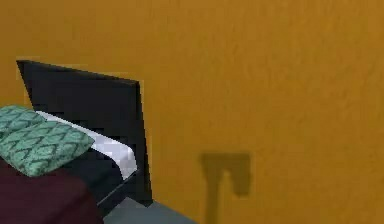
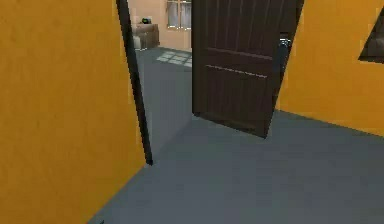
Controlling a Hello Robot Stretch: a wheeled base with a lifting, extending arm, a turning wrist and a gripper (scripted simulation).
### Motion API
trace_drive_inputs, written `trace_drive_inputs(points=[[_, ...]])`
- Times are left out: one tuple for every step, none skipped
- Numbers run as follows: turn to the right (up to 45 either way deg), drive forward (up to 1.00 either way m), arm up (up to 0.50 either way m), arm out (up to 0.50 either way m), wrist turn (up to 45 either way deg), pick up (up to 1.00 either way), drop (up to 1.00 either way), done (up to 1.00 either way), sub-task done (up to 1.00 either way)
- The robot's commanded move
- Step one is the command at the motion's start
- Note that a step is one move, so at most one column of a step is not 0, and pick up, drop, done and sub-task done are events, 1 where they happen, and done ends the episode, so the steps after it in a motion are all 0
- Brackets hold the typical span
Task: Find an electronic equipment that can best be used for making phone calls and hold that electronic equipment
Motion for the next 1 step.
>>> trace_drive_inputs(points=[[45.0, 0.0, 0.0, 0.0, 0.0, 0.0, 0.0, 0.0, 0.0]])
